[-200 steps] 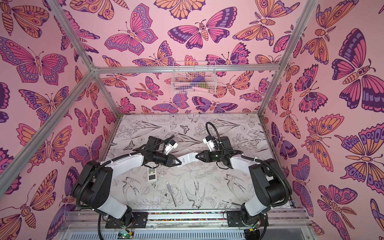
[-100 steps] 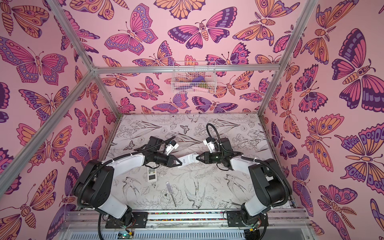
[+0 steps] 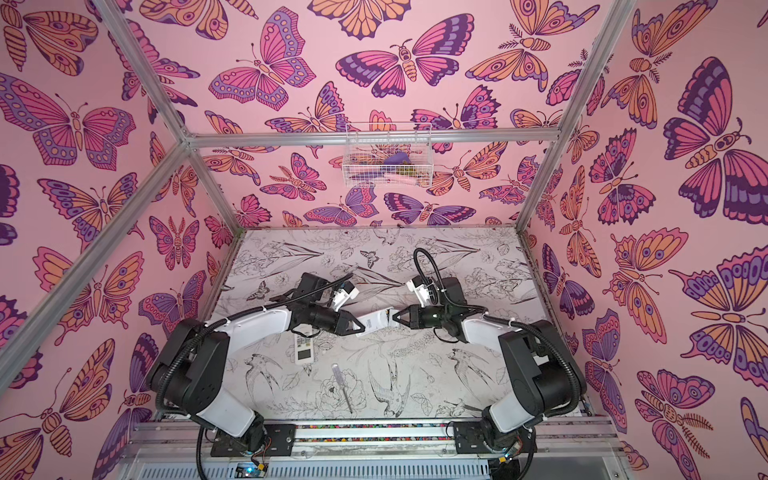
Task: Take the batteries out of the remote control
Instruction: 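Pull the battery cover off the remote with the right gripper, then lower the remote with the left gripper while the right gripper drops the cover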
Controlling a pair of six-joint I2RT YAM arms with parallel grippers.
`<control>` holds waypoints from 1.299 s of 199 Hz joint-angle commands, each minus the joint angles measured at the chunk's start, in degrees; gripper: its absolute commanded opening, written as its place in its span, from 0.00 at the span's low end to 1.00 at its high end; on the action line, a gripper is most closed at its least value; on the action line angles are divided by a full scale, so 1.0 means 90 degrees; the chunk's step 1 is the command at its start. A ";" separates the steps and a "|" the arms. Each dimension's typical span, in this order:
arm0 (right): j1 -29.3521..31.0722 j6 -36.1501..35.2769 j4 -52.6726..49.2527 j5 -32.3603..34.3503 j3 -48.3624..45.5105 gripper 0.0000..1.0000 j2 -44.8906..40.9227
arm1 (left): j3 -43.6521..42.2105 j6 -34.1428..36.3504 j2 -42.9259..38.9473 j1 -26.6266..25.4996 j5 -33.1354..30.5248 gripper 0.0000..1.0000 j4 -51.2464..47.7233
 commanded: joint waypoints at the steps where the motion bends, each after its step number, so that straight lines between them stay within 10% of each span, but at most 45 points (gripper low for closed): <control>1: 0.0004 0.0036 0.0066 -0.0174 -0.0031 0.06 -0.0253 | 0.0127 0.0155 0.0059 -0.0034 0.0104 0.00 -0.0023; 72: -0.0197 -0.0743 -0.2037 0.0528 0.0090 0.06 -0.1506 | 0.0192 0.0067 0.0168 -0.0111 0.0183 0.00 0.0046; 143: -0.0618 -0.1134 -0.4665 0.3360 0.0521 0.03 -0.2660 | 0.0458 -0.0448 0.0441 -0.0287 0.0399 0.00 0.0021; 259: -0.2087 -0.1319 -0.5529 0.5125 0.1009 0.04 -0.1663 | 0.0876 -0.0586 0.1166 -0.0578 0.0952 0.02 -0.0209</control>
